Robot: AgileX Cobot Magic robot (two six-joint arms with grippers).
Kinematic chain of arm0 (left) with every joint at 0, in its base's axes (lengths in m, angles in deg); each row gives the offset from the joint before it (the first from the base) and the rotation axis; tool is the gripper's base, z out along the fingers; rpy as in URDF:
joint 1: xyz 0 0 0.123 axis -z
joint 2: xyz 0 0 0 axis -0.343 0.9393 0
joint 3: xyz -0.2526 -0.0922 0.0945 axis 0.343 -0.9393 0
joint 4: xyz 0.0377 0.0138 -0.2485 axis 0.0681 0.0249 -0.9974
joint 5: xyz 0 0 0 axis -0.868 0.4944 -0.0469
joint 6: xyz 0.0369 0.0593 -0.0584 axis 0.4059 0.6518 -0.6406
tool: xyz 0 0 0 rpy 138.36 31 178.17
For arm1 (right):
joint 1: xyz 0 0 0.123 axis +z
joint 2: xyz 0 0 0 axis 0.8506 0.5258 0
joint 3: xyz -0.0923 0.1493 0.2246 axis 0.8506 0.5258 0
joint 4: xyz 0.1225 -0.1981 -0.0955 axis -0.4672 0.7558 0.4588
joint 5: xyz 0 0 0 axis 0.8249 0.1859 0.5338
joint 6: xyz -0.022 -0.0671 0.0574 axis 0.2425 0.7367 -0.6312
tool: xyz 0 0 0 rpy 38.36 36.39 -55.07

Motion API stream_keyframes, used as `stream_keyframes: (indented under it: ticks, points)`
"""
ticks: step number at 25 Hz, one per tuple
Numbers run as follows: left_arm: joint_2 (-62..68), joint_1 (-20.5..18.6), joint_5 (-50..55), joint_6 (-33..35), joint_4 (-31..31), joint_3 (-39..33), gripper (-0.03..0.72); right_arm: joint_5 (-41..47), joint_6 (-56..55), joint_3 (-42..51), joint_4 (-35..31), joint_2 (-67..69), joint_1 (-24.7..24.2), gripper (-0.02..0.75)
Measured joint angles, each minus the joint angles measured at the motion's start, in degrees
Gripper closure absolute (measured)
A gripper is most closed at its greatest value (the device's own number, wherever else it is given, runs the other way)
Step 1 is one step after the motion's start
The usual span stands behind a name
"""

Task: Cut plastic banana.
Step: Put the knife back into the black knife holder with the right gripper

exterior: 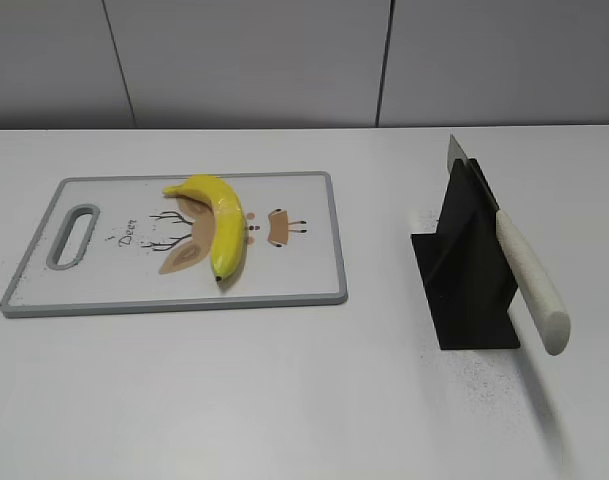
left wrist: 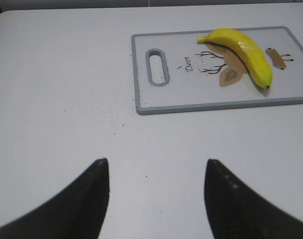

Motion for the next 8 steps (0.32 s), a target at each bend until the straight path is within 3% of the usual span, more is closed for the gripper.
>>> stream_keyframes:
  ticks: [8]
  points:
    - [0.0,0.0,0.0,0.0,0.0,0.0,0.099,0.0,0.06,0.0,-0.04,0.0,0.0,0.29]
